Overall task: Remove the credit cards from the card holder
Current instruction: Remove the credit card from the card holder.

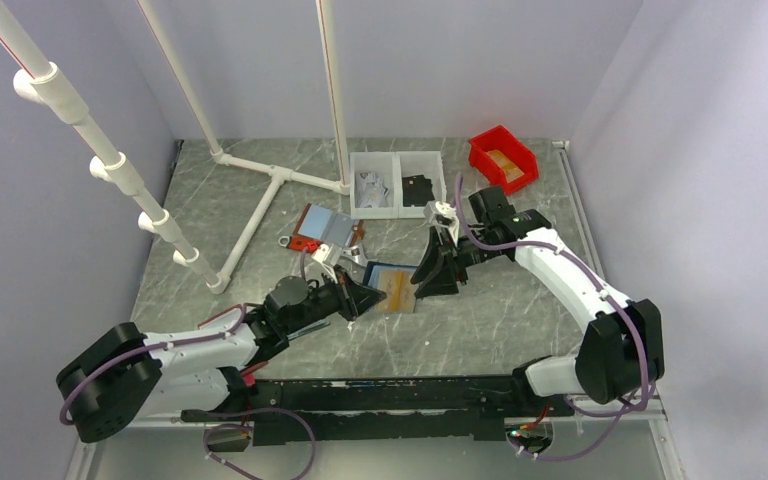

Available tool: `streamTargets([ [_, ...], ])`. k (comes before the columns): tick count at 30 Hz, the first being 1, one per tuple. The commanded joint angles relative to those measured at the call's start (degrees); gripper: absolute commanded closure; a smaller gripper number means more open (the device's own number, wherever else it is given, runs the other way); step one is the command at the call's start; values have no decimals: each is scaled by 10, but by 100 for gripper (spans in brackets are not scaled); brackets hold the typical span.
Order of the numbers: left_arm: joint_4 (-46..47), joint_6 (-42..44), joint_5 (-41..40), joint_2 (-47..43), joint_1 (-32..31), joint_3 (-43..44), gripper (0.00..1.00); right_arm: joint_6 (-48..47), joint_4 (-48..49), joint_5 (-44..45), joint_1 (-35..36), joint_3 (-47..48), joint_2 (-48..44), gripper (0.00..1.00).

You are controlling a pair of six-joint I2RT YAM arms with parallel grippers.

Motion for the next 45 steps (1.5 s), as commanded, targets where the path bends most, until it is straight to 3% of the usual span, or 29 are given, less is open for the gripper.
streamTargets([
  [1, 74, 27, -27, 14, -16, 34, 100, 21, 49, -45, -2, -13, -20, 54],
  [32, 206, 63, -56, 75, -28, 4, 100, 38, 74, -69, -24, -32, 20, 52],
  [45, 289, 33, -62, 115, -28, -13, 100, 109, 128, -59, -21, -40, 45, 55],
])
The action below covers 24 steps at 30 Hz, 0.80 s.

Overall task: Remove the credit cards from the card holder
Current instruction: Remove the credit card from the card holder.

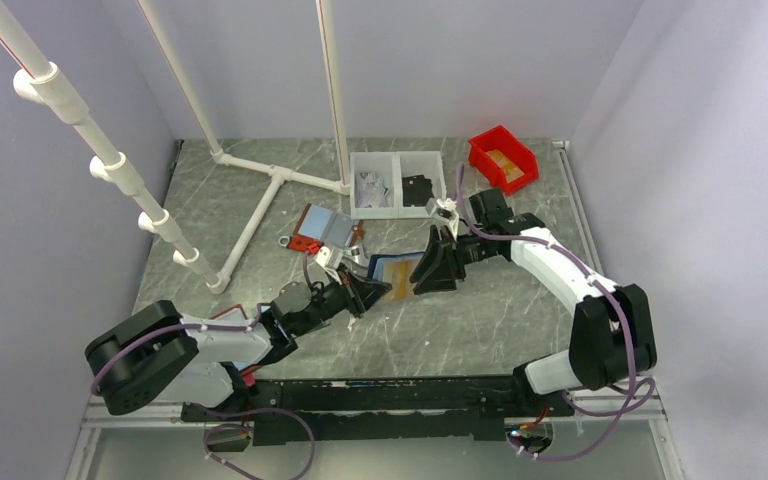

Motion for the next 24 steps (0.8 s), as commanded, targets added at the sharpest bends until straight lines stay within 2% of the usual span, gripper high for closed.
streamTargets([
  [1, 101, -11, -7, 9, -2, -3, 100, 29, 38, -9, 1, 4, 15, 55],
  [8, 111, -18, -2, 9, -3, -8, 100, 139, 119, 24, 1, -11, 19, 59],
  [21, 132, -21, 18, 18, -8, -4, 100, 200, 177, 34, 1, -27, 39, 60],
  [24, 148, -22, 19, 26, -9, -4, 100, 191, 165, 39, 2, -22, 48, 61],
])
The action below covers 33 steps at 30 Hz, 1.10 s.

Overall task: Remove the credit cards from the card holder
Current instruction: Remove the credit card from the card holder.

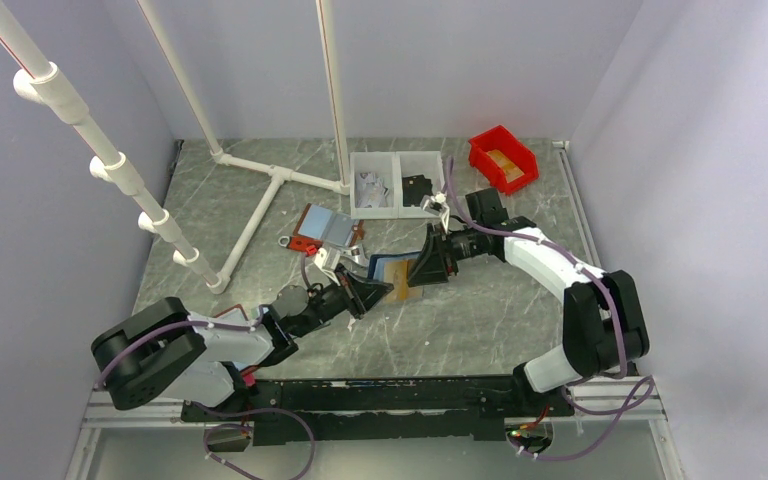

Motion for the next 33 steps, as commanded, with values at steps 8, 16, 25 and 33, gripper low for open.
streamTargets([
  [8, 86, 2, 19, 12, -3, 17, 100, 18, 35, -4, 2, -1, 19, 61],
  [16, 80, 3, 16, -2, -3, 11, 100, 21, 36, -5, 2, 1, 25, 61],
  [25, 92, -1, 18, 9, -4, 12, 100, 37, 50, -22, 2, -1, 29, 63],
  [33, 98, -2, 17, 20, -4, 15, 100, 53, 66, -41, 11, -3, 40, 81],
])
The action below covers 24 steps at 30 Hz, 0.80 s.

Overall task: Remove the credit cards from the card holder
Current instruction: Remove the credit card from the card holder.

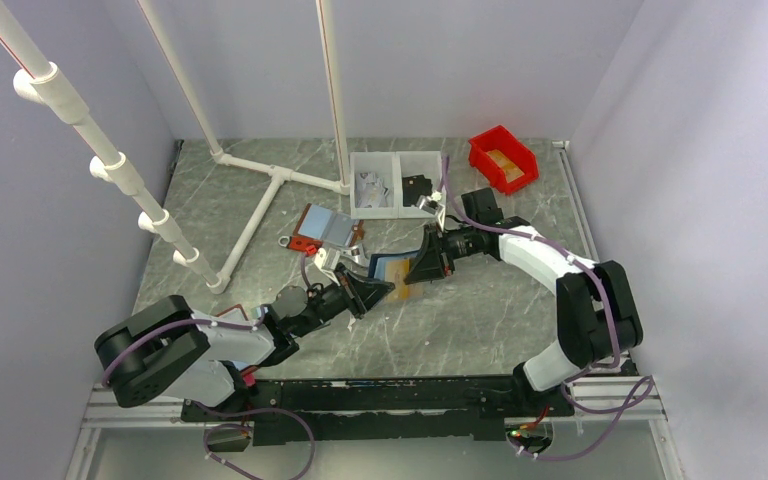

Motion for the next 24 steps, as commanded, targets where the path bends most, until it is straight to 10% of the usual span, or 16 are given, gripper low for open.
streamTargets([
  [1, 67, -2, 11, 6, -3, 15, 100, 3, 23, -29, 6, 0, 7, 86],
  [9, 26, -17, -19, -17, -3, 7, 79, -48, -34, -6, 6, 26, 17, 100],
  [24, -58, -20, -31, -87, -2, -3, 77, -114, -100, 1, -10, 51, 39, 100],
])
